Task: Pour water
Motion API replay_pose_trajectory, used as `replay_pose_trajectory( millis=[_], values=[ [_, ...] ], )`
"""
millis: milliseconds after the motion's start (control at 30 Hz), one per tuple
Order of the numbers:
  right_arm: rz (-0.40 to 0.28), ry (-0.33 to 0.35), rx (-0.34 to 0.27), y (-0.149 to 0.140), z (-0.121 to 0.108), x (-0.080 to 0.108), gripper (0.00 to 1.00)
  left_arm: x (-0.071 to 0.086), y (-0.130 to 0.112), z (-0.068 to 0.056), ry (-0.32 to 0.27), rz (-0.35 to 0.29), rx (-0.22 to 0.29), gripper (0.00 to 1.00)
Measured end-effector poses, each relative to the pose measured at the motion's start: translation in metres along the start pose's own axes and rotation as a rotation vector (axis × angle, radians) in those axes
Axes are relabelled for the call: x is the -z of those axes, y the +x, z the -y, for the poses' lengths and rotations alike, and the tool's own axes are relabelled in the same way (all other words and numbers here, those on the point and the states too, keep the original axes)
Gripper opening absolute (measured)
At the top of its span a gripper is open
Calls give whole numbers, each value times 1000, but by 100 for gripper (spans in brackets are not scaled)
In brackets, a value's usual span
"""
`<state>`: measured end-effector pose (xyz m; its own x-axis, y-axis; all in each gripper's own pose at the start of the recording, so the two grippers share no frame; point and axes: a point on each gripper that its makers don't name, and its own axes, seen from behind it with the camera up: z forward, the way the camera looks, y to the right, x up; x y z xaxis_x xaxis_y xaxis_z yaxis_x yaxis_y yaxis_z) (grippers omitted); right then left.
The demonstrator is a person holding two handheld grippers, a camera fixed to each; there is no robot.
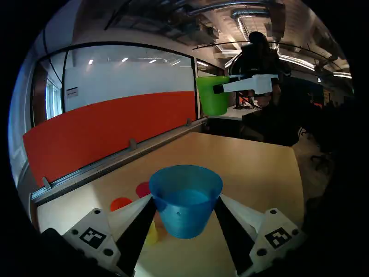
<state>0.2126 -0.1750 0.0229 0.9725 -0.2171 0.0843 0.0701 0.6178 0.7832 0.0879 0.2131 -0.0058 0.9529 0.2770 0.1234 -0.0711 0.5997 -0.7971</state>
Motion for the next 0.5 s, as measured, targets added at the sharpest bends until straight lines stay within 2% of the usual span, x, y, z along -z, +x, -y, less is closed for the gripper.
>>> replay_pose_trajectory(
  millis=[267,500],
  values=[
    [44,25,-19,-21,3,-1,91,-4,-18,0,-8,60,-14,82],
    [82,36,-33,-38,0,-4,91,-7,-28,-3,-21,86,-13,82]
  ],
)
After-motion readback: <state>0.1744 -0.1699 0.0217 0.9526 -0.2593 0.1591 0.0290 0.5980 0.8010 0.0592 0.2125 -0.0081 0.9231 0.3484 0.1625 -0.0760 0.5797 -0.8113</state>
